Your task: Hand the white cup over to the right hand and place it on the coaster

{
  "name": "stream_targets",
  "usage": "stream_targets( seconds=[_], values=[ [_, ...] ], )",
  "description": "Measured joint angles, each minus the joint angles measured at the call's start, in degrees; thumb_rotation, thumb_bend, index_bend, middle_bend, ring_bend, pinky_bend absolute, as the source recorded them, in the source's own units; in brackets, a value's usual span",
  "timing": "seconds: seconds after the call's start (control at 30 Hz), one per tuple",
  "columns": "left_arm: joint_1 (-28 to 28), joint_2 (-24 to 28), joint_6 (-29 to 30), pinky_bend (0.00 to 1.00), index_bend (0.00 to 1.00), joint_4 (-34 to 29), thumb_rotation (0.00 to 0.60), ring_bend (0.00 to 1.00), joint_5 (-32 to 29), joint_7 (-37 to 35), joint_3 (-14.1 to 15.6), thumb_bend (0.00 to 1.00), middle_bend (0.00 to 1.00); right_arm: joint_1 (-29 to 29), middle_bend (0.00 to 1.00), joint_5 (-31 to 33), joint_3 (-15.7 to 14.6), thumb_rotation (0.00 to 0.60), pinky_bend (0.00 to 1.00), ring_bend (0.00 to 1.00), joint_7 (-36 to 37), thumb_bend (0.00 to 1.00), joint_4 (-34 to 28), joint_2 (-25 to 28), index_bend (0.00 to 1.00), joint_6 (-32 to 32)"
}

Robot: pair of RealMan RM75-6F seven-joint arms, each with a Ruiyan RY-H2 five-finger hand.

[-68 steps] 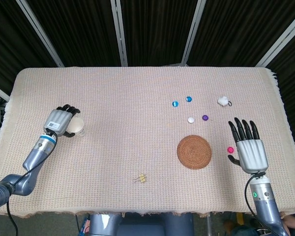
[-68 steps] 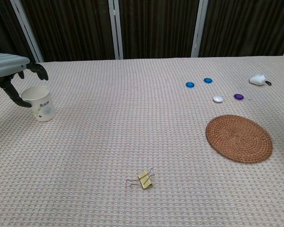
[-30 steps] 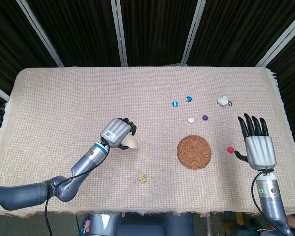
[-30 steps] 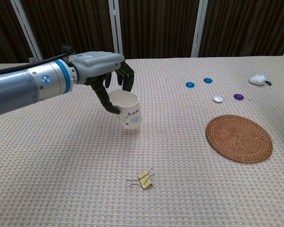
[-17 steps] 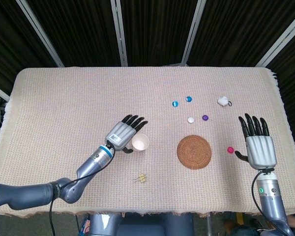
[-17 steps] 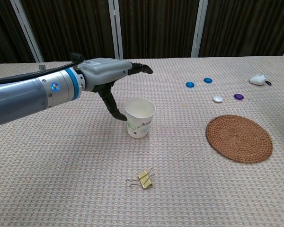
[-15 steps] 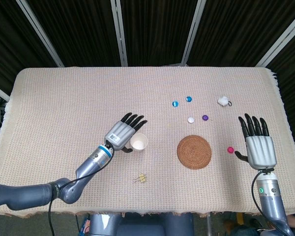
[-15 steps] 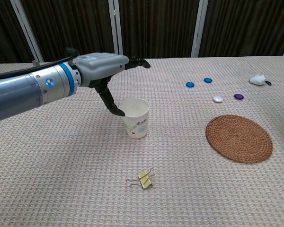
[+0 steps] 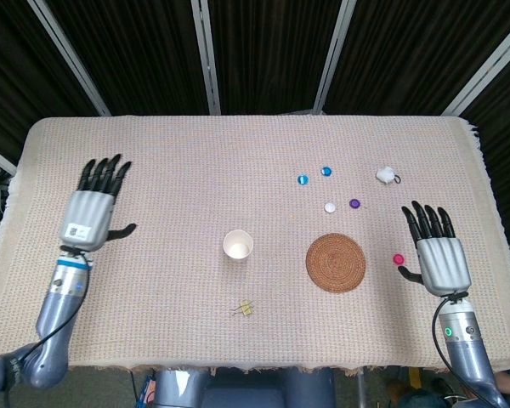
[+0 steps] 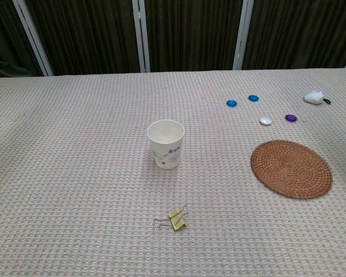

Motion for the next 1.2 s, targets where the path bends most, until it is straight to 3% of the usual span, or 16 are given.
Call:
stream_targets(
  seconds=[0.3, 0.57, 0.83, 0.97, 1.2],
  values=[
    [11.79, 7.30, 6.24, 0.00, 0.00, -0.88, 0.600, 0.00, 1.78, -11.51, 4.97, 0.00, 0.00, 1.82, 0.00, -3.02, -1.80, 0.600, 0.00, 0.00, 0.57, 0.00, 0.55, -1.05, 0.00, -3.46],
    [15.38, 9.39, 8.04, 0.00, 0.00, -0.24, 0.600, 0.00, 4.22, -13.31, 6.42, 0.00, 0.00, 10.32, 0.00, -7.55, -2.16, 0.600, 0.00, 0.00, 2.63, 0.00, 0.92, -2.16, 0.00, -15.34],
    [15.99, 9.86, 7.64, 0.00, 0.00, 1.12, 0.600, 0.00, 4.46, -13.32, 5.46, 0.00, 0.00, 23.02, 0.09, -2.44, 2.94, 0.600, 0.00, 0.02, 7.19, 0.01, 0.77, -6.19, 0.00, -30.73],
    [16.02, 9.80, 6.51, 0.00, 0.00, 1.77, 0.600, 0.00, 3.71, -13.49, 4.82, 0.00, 0.00, 28.86, 0.10, 2.24, 5.52, 0.600, 0.00, 0.04, 7.57, 0.04, 4.64, -12.14, 0.00, -35.08],
    [16.02, 10.01, 4.54, 0.00, 0.00, 2.65, 0.600, 0.00, 3.04, -14.32, 4.11, 0.00, 0.00, 34.49, 0.12, 8.29, 7.23, 0.600, 0.00, 0.04, 5.58, 0.09, 12.57, -20.99, 0.00, -37.61]
  ],
)
